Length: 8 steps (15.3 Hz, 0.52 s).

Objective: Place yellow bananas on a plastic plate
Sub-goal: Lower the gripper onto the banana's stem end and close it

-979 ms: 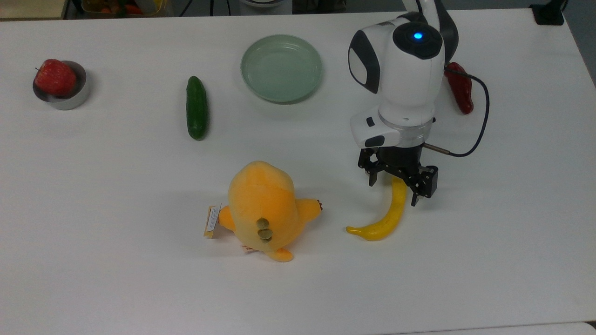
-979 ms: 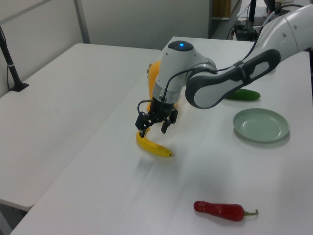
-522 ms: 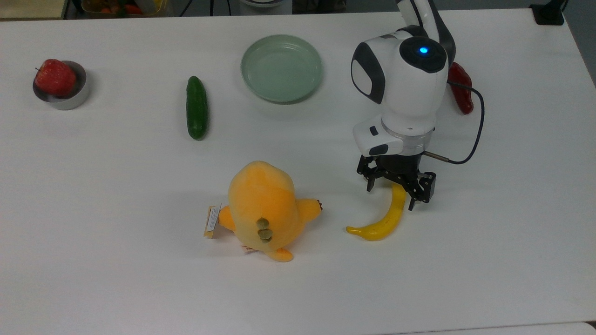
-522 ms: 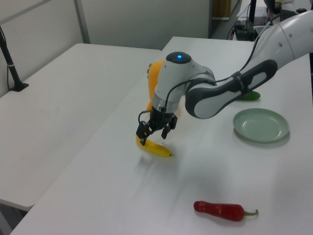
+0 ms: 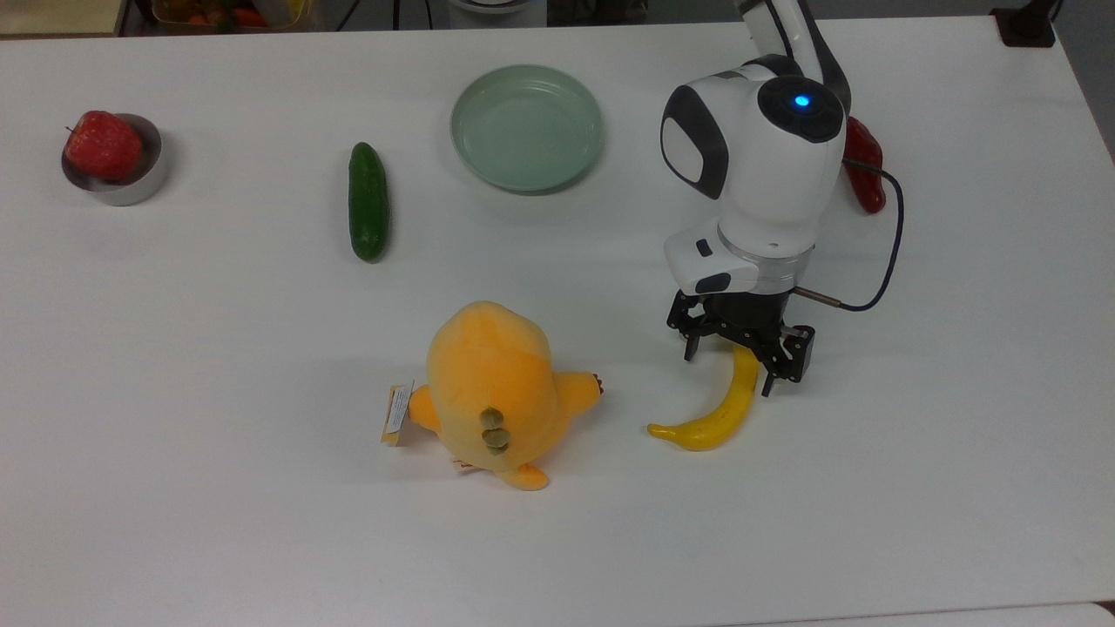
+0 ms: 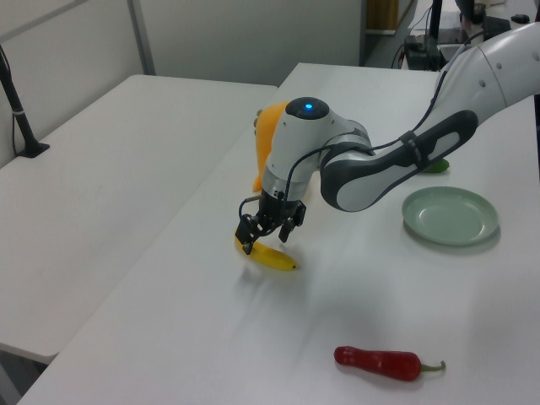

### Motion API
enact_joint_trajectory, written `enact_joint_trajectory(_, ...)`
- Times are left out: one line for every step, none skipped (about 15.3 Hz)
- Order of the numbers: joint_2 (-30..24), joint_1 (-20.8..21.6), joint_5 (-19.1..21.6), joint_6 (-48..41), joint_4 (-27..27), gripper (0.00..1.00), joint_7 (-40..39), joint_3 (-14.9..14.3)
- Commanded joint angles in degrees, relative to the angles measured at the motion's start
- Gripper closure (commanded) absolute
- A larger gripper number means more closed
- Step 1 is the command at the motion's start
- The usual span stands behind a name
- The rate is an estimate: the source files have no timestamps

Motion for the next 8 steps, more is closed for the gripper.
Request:
enact_joint_trajectory(0.77, 0.57, -2.61, 0.31, 1.19, 0.1, 1.86, 0.27)
enact_joint_trajectory(0.77, 0.57, -4.01, 0.31, 1.19, 0.38, 1.95, 0.97)
enact_joint_trajectory(0.77, 0.57, -4.54, 0.22, 1.19, 0.55, 2.56, 0.98)
enact_joint_trajectory(0.77, 0.48, -5.07, 0.22, 1.19, 0.66, 3.26, 0.98)
enact_joint_trajectory(0.77, 0.48, -5.6, 0.31, 1.19, 0.77, 3.53, 1.07)
enact_joint_trajectory(0.77, 0.48, -5.95, 0.22, 1.1, 0.84, 3.53, 1.24)
enact_joint_trajectory(0.77, 0.48, -5.96, 0.22, 1.1, 0.85, 3.53, 1.42)
enact_joint_trajectory(0.77, 0.48, -6.22, 0.22, 1.1, 0.86, 3.53, 1.42)
